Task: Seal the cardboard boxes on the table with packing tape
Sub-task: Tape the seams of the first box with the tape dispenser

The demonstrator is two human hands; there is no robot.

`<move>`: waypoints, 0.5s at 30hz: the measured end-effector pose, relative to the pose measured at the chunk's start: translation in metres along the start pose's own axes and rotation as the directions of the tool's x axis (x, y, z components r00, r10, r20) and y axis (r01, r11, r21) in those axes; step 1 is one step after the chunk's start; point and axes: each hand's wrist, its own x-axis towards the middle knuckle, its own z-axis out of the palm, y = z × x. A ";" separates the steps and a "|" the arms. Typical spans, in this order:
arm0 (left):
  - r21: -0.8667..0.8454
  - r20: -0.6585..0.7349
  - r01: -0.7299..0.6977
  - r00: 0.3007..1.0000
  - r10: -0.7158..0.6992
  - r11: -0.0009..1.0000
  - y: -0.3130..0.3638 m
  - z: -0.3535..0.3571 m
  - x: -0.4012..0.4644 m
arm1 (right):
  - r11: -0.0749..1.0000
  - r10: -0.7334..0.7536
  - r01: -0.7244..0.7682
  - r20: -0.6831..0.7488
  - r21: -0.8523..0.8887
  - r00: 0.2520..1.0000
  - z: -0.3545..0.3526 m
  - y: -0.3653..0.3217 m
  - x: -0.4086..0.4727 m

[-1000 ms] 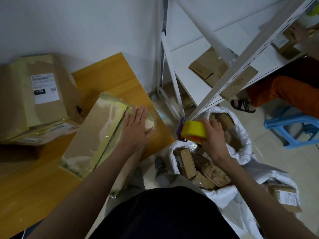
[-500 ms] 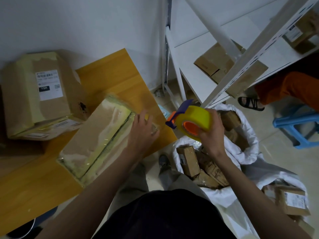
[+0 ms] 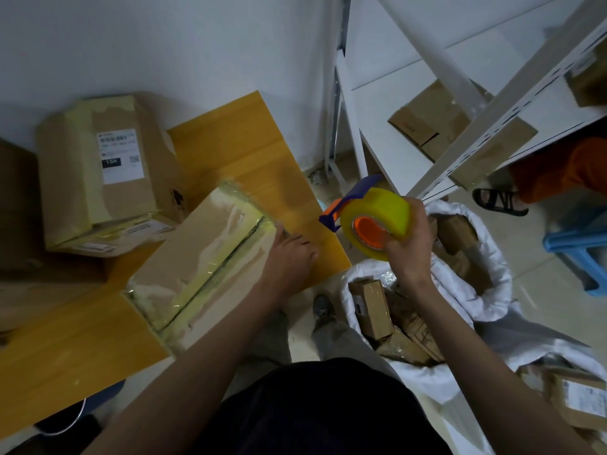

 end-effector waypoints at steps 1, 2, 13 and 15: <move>-0.014 0.017 0.038 0.999 -0.038 0.999 0.003 -0.002 0.002 | 1.000 0.004 -0.004 -0.006 0.001 1.000 0.001 -0.001 0.000; -0.027 0.029 0.071 0.997 -0.070 0.997 0.005 -0.003 0.004 | 1.000 0.007 -0.007 -0.011 0.001 1.000 0.002 -0.003 0.001; -0.073 -0.110 0.040 0.993 -0.048 0.997 -0.078 -0.033 0.008 | 0.997 0.019 -0.018 -0.019 0.069 1.000 0.015 -0.017 0.000; 0.003 -0.065 -0.071 0.995 0.071 0.997 -0.101 -0.040 0.009 | 0.996 0.025 -0.025 -0.003 0.091 1.000 0.020 -0.022 0.000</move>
